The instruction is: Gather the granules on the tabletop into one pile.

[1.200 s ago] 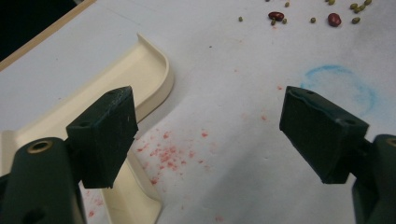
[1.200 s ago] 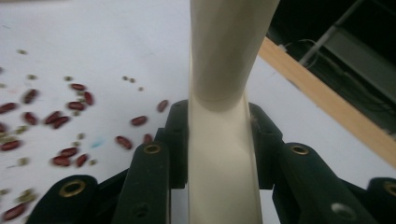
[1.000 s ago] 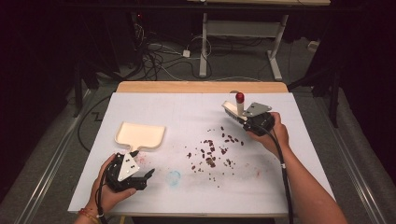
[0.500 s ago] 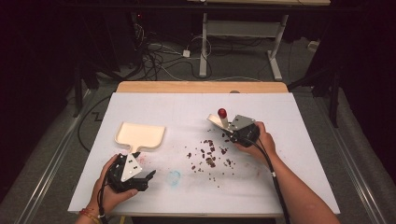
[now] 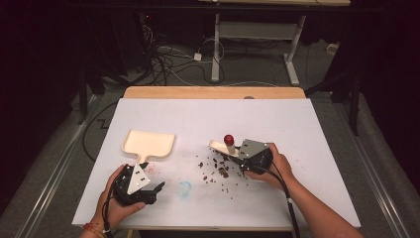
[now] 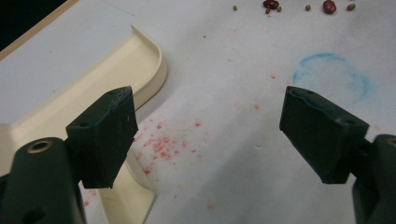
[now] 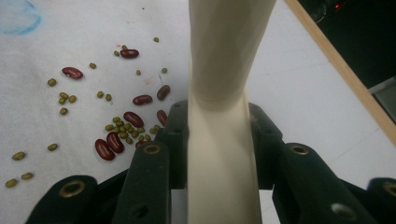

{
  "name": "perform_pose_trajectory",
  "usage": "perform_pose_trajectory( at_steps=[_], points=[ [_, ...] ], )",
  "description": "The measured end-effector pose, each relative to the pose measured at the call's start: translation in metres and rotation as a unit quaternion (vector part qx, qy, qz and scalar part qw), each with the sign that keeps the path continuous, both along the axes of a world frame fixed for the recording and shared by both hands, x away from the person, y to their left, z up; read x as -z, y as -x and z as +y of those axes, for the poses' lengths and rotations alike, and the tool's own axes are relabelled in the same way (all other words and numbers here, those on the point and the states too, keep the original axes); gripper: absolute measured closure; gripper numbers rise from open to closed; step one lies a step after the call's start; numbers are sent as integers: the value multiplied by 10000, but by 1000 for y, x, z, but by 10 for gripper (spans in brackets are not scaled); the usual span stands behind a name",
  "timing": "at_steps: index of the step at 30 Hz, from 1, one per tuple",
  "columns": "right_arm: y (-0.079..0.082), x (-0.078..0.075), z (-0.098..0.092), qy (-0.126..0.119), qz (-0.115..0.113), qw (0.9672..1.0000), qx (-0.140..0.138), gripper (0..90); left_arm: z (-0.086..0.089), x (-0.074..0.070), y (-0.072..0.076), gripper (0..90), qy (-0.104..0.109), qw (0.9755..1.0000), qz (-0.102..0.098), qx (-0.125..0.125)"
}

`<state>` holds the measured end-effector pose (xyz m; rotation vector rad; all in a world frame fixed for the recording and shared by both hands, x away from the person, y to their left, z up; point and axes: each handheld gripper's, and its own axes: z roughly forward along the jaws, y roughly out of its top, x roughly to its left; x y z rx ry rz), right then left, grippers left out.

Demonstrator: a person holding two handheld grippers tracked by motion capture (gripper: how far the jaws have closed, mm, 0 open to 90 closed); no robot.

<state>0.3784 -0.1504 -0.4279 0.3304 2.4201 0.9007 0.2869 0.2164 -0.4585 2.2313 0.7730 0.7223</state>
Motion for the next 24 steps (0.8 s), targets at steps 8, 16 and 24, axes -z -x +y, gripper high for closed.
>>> perform_pose_trajectory(
  at_steps=[8, 16, 24],
  points=[
    [-3, -17, -13, -311, -101, 9992, 237, 679, 0, 0, 0, 184, -12, 10000, -6, 29],
    [-16, -16, -21, -503, -382, 9955, 703, 679, -1, 0, -1, 184, -47, 10000, 19, 36],
    [-34, 5, 2, -537, -229, 9961, 667, 679, -2, 2, -2, 184, -54, 9999, 79, 53]
  ],
)
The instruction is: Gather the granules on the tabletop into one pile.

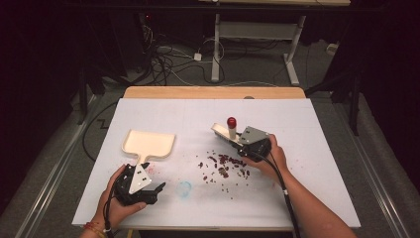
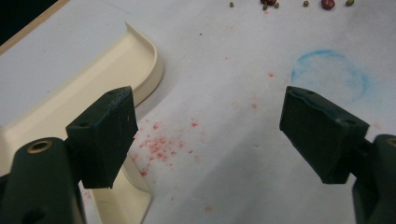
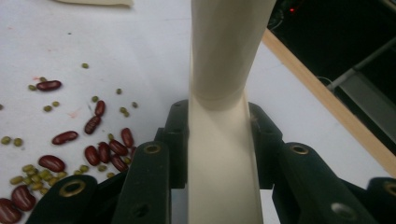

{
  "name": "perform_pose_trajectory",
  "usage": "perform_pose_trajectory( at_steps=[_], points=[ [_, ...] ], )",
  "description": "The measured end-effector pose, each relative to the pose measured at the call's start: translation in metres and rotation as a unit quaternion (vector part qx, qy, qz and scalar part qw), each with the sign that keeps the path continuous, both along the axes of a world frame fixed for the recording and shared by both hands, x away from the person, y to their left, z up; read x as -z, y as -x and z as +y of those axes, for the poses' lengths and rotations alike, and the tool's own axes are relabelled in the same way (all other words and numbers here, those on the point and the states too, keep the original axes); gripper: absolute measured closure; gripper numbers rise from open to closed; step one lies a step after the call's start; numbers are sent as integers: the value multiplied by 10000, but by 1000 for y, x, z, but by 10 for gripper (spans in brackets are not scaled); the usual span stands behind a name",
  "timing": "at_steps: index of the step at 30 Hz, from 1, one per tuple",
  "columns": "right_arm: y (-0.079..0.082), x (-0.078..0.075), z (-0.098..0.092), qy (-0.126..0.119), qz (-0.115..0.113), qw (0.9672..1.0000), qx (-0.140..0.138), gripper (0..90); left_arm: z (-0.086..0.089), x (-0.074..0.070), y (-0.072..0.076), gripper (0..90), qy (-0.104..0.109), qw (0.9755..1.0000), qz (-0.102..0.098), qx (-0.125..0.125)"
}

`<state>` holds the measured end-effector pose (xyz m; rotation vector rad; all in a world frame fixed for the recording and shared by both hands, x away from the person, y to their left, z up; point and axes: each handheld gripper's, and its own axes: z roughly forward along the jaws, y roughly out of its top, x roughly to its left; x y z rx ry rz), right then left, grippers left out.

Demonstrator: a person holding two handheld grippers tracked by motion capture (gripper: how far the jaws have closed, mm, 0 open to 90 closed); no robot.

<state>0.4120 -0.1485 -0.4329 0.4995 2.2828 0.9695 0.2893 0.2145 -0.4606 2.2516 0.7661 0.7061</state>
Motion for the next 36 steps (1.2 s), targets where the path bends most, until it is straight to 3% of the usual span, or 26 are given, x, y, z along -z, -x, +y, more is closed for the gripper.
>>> perform_pose_trajectory(
  at_steps=[10, 17, 21, 24, 27, 31, 36],
  points=[
    [24, 7, 37, 320, 87, 9968, -721, 677, 0, 1, 1, 182, -16, 10000, 49, -3],
    [40, 2, 32, 451, 206, 9899, -1330, 677, 1, -1, 2, 182, 11, 10000, 26, -11],
    [46, -1, 26, 549, 96, 9893, -1347, 678, 2, -1, 2, 182, 1, 10000, 10, -8],
    [45, -6, 22, 407, 23, 9923, -1170, 678, 1, -2, 2, 182, 29, 10000, -12, -2],
    [43, -14, 15, 74, 40, 9945, -1040, 679, 1, -2, 2, 182, 31, 10000, -9, -4],
    [50, -30, 8, -348, 228, 9956, -835, 678, 2, -2, 2, 182, 22, 10000, -12, -19],
    [74, -42, 8, -904, 664, 9889, -975, 678, 5, -4, 3, 180, 62, 9999, -73, -113]
  ],
)
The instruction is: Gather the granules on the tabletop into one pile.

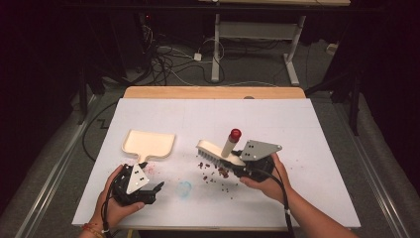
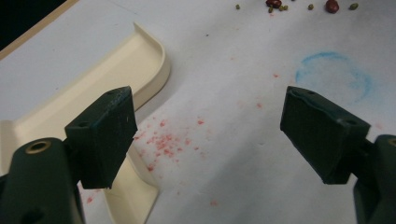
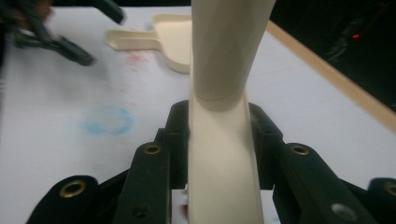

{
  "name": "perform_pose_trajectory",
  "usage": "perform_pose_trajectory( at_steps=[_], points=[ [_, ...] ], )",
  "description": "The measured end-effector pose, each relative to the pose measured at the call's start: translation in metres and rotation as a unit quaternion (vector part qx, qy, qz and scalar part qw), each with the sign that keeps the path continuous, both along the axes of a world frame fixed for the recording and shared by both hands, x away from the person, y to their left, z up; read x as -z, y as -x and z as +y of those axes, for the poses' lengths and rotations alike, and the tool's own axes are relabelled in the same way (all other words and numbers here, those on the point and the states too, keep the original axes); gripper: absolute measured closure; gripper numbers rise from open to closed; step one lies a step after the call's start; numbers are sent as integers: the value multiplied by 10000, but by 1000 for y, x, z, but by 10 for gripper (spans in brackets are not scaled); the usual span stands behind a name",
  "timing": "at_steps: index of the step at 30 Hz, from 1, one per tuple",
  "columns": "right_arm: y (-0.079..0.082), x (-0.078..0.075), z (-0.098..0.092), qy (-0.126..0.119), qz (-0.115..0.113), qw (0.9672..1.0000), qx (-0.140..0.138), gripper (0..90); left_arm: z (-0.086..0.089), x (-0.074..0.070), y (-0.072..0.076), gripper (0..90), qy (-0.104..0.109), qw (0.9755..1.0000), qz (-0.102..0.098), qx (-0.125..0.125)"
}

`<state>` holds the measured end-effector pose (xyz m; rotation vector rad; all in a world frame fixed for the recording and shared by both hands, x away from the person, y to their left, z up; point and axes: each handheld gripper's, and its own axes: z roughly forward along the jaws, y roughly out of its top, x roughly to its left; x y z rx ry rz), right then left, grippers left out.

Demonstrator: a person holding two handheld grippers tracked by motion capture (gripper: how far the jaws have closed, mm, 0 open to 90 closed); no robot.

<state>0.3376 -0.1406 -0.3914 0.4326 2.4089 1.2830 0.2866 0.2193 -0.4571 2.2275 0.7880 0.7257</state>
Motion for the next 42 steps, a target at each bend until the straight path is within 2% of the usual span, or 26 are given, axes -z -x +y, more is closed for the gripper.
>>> perform_pose_trajectory(
  at_steps=[3, 8, 13, 15, 19, 21, 23, 27, 29, 33, 38, 42],
  points=[
    [19, 3, 8, 0, 253, 9994, -247, 678, 2, -2, 1, 179, 42, 10000, -42, -47],
    [38, 14, 19, 43, 706, 9950, -707, 679, 5, -3, 1, 179, 74, 9999, -72, -70],
    [34, 31, 25, 166, 1027, 9915, -777, 679, 7, -4, 0, 179, 138, 9998, -103, -96],
    [32, 36, 27, 194, 1102, 9913, -699, 678, 7, -4, 0, 179, 133, 9998, -96, -86],
    [25, 37, 22, 244, 977, 9934, -553, 678, 6, -3, 0, 179, 107, 9999, -70, -66],
    [18, 38, 17, 184, 1051, 9933, -437, 678, 6, -3, 0, 179, 111, 9999, -72, -60],
    [12, 38, 12, 214, 1010, 9941, -344, 678, 6, -3, 0, 179, 108, 9999, -69, -53],
    [1, 38, 2, 153, 1082, 9938, -197, 677, 5, -3, 0, 179, 85, 9999, -48, -32],
    [-1, 37, 0, 134, 1115, 9936, -105, 677, 4, -3, 0, 179, 78, 10000, -43, -15],
    [-2, 32, -4, 178, 977, 9951, -10, 678, 5, -4, 0, 179, 141, 9999, -56, -43],
    [1, 24, -4, 35, 891, 9959, 114, 678, 8, -7, 1, 179, 183, 9997, -118, -106],
    [6, 19, 6, -140, 815, 9964, 197, 678, 10, -10, 1, 179, 276, 9992, -229, -147]
  ],
)
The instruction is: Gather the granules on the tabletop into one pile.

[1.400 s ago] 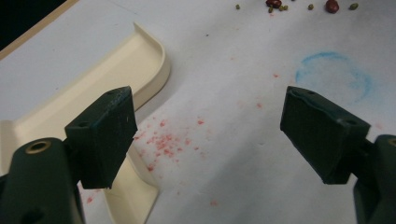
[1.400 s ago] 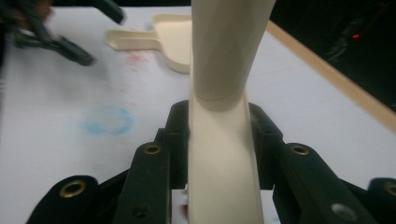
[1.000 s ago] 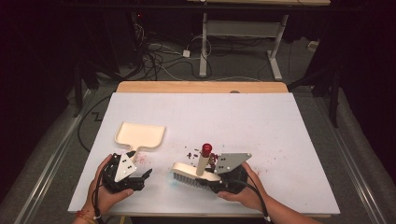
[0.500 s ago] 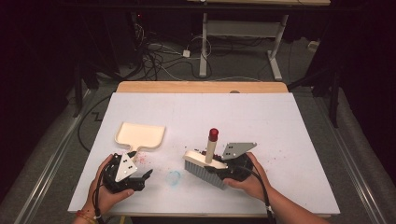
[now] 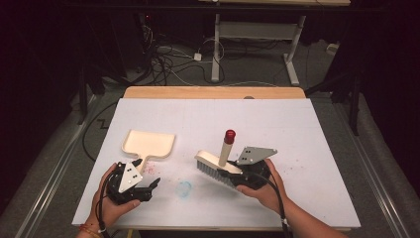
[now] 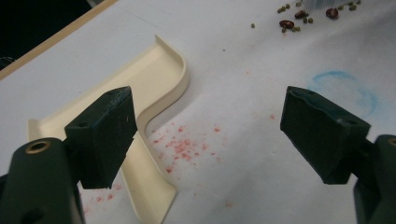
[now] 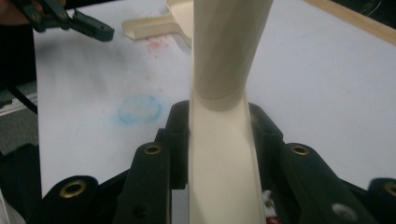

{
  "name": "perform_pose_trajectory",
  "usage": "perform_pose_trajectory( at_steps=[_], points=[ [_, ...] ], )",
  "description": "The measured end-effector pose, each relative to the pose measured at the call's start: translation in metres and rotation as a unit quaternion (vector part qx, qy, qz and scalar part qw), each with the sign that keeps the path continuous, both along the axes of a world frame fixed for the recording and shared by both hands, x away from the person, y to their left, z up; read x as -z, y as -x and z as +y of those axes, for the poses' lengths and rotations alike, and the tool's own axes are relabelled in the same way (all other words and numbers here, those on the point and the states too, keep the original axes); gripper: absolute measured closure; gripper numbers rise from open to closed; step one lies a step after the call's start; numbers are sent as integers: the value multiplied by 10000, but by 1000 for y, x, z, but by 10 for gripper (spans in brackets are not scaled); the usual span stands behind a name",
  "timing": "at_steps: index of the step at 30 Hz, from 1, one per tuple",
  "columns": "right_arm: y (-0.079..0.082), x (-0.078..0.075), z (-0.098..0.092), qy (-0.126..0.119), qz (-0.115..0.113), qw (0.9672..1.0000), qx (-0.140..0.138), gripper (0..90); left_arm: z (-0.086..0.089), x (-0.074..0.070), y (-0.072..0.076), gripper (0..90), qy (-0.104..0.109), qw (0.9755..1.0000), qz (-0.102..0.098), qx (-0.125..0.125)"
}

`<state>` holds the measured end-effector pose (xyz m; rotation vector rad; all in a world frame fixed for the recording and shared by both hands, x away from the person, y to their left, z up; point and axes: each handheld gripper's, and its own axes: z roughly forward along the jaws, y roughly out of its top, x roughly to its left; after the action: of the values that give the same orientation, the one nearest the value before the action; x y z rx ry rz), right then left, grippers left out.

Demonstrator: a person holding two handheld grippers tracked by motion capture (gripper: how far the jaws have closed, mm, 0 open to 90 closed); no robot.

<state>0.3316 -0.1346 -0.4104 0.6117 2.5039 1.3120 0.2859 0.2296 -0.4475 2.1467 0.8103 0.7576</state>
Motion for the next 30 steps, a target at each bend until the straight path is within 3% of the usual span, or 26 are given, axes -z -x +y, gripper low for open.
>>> perform_pose_trajectory(
  at_steps=[5, 7, 10, 13, 19, 26, 30],
  points=[
    [2, 0, 27, -271, 25, 9995, 188, 678, 2, -1, -1, 179, 43, 10000, 11, -4],
    [-2, 6, 38, -371, 185, 9987, 299, 678, 2, 0, -1, 178, 63, 10000, 25, -2],
    [-8, 17, 51, -351, 321, 9980, 414, 678, 2, 1, -1, 178, 48, 10000, 42, 33],
    [-13, 25, 56, -380, 346, 9957, 766, 678, 2, 1, -1, 178, 34, 10000, 65, 50],
    [-22, 31, 49, -505, 171, 9870, 1516, 678, 0, 2, -1, 178, -7, 9999, 74, 79],
    [-22, 36, 31, -392, 148, 9820, 1839, 675, -5, 5, -1, 178, -81, 9997, 157, 152],
    [-17, 36, 22, -444, 211, 9786, 1998, 675, -6, 5, 1, 178, -97, 9995, 226, 183]
  ],
)
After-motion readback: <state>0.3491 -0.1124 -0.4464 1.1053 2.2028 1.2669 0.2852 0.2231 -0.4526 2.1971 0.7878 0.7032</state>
